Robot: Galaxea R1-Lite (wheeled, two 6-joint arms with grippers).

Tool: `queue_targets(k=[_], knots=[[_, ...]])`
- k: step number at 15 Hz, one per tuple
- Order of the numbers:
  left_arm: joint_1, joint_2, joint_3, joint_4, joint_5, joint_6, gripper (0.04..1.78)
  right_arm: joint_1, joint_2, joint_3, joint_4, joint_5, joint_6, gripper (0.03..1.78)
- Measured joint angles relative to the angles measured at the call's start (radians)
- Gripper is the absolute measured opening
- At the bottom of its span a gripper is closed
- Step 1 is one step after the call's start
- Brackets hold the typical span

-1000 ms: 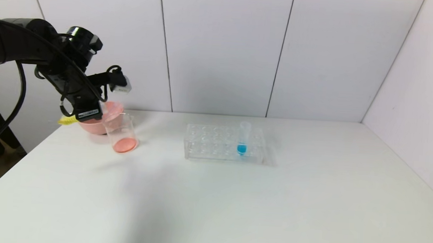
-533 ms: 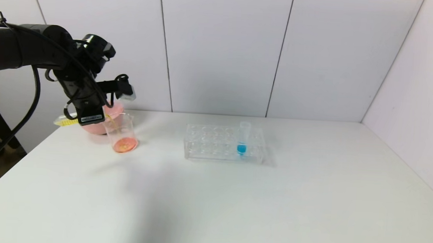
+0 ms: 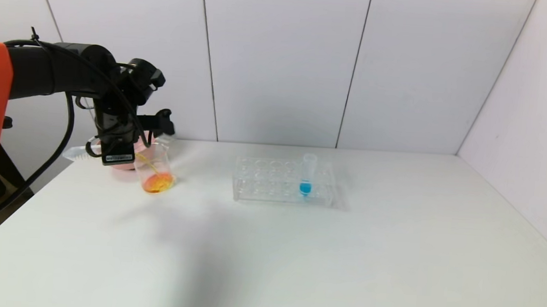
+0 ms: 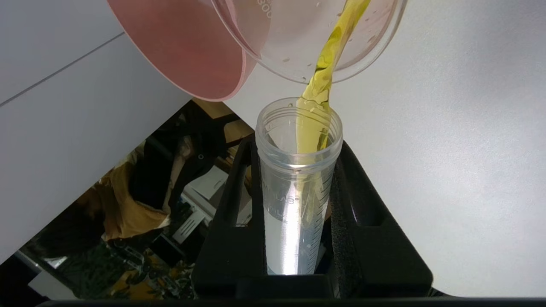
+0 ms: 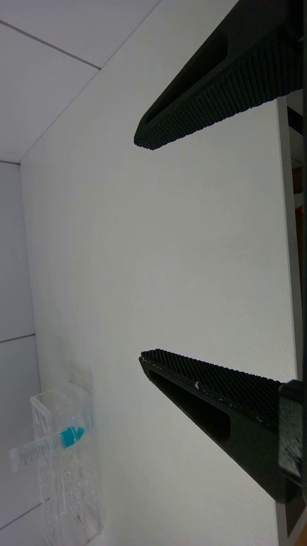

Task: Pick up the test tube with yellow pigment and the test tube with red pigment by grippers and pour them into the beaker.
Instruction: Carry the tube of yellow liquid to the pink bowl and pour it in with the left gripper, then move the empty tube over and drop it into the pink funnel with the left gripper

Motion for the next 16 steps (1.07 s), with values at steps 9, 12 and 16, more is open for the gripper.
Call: queue_targets(k=[9, 12, 16], knots=[[-0.013, -0.005, 0.003, 0.013, 0.033, 0.002, 0.44, 0.0, 0.0, 0.0, 0.0, 0.0, 0.0, 1.71], [-0.013, -0.014, 0.004, 0.015, 0.021, -0.005, 0.44, 0.0, 0.0, 0.0, 0.0, 0.0, 0.0, 1.71], [0.014, -0.066, 0.006, 0.027, -0.127, -0.017, 0.44, 0.0, 0.0, 0.0, 0.0, 0.0, 0.0, 1.71]])
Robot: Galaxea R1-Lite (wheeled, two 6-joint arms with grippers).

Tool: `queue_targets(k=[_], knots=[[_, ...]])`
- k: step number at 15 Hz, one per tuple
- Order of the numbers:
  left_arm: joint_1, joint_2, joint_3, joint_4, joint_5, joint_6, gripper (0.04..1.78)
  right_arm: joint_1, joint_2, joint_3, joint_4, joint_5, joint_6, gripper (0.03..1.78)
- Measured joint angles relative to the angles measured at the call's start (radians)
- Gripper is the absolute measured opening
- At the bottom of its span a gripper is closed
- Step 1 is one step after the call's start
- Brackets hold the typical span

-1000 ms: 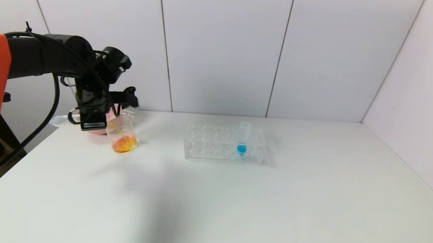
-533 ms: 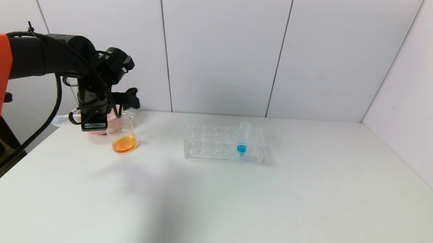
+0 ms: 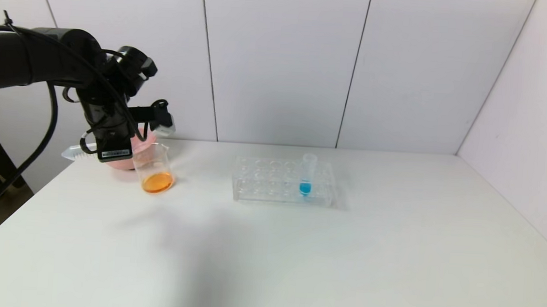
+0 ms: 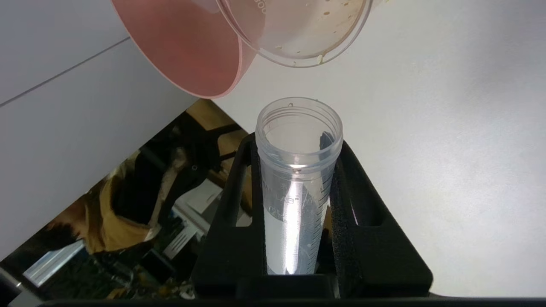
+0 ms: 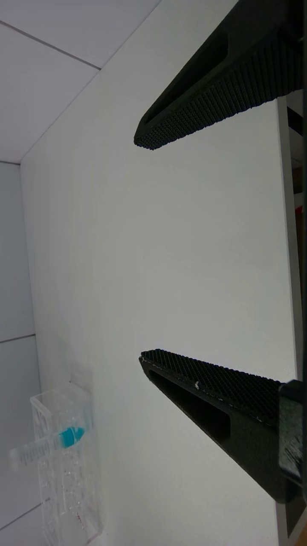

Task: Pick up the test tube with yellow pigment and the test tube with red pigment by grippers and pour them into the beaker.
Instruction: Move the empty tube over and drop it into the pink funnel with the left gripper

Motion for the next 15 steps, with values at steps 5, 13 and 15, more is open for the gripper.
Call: queue_targets(k=[5, 13, 15], knots=[[0.137, -0.122, 0.046, -0.016, -0.401, -0.133, 0.44, 0.0, 0.0, 0.0, 0.0, 0.0, 0.0, 1.71], [0.25, -0.318, 0.287, -0.366, -0.632, -0.784, 0.44, 0.0, 0.0, 0.0, 0.0, 0.0, 0.0, 1.71], [0.27, -0.36, 0.45, -0.6, -0.557, -0.836, 0.44, 0.0, 0.0, 0.0, 0.0, 0.0, 0.0, 1.71]])
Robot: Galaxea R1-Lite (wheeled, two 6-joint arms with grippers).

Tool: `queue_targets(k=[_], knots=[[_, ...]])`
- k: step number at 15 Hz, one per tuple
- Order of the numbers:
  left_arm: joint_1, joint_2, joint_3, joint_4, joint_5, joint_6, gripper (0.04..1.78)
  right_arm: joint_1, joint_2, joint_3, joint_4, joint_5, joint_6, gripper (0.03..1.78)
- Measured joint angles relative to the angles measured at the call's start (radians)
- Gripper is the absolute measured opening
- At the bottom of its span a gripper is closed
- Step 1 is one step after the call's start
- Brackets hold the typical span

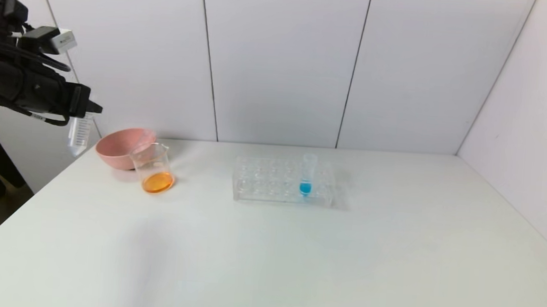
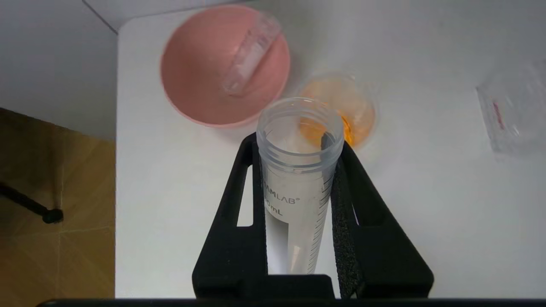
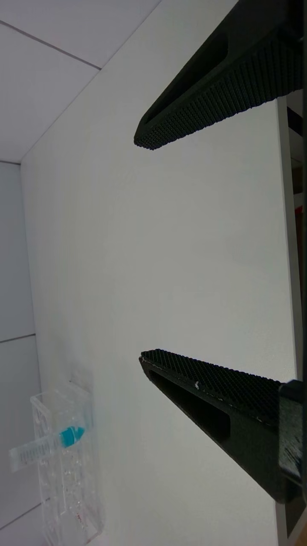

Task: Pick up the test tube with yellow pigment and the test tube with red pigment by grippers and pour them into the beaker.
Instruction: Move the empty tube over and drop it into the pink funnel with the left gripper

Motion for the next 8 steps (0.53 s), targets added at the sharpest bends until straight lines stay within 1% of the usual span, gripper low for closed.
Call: queue_targets(k=[2, 3, 5, 6, 8], knots=[[0.009, -0.033, 0.147, -0.236, 0.068, -0.063, 0.44, 0.0, 0.0, 0.0, 0.0, 0.0, 0.0, 1.71], [0.008, -0.045, 0.209, -0.363, 0.11, -0.119, 0.44, 0.0, 0.0, 0.0, 0.0, 0.0, 0.0, 1.71], [-0.003, -0.053, 0.3, -0.565, 0.216, -0.207, 0.44, 0.0, 0.0, 0.0, 0.0, 0.0, 0.0, 1.71], [-0.005, -0.05, 0.345, -0.659, 0.263, -0.224, 0.44, 0.0, 0.0, 0.0, 0.0, 0.0, 0.0, 1.71], [-0.008, -0.027, 0.411, -0.83, 0.298, -0.224, 0.44, 0.0, 0.0, 0.0, 0.0, 0.0, 0.0, 1.71]])
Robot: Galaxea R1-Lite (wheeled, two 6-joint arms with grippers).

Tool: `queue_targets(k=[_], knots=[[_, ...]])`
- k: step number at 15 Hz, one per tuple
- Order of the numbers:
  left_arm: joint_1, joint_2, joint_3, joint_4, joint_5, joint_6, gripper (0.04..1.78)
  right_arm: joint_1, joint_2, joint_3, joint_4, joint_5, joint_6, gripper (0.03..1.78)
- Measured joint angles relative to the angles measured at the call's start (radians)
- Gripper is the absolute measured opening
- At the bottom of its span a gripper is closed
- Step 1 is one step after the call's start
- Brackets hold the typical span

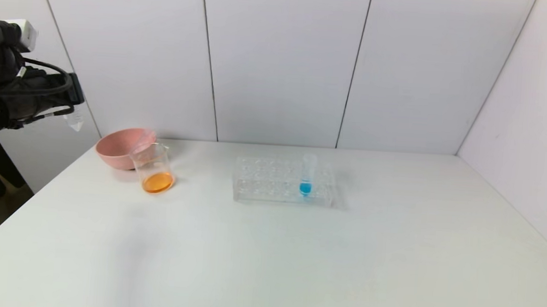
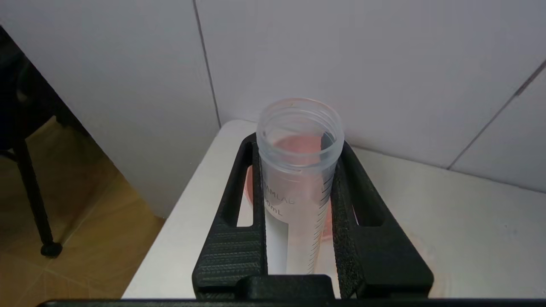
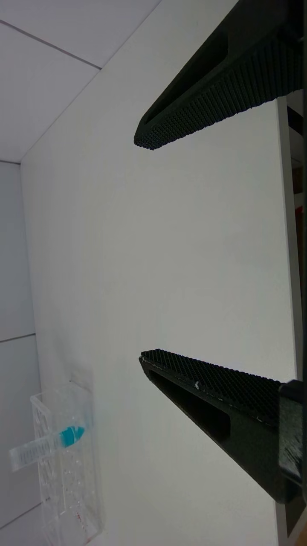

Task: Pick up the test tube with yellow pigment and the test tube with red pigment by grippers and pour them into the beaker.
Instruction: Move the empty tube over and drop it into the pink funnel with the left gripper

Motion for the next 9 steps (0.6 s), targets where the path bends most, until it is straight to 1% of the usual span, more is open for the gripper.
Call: queue_targets(k=[2, 4, 7, 9], knots=[[-0.012, 0.046, 0.048, -0.174, 0.029, 0.001, 0.44, 0.0, 0.0, 0.0, 0.0, 0.0, 0.0, 1.71], [-0.019, 0.107, 0.077, -0.283, 0.048, -0.005, 0.44, 0.0, 0.0, 0.0, 0.0, 0.0, 0.0, 1.71], [-0.024, 0.219, 0.074, -0.364, 0.058, -0.015, 0.44, 0.0, 0.0, 0.0, 0.0, 0.0, 0.0, 1.71], [-0.023, 0.296, 0.015, -0.369, 0.083, -0.016, 0.44, 0.0, 0.0, 0.0, 0.0, 0.001, 0.0, 1.71]])
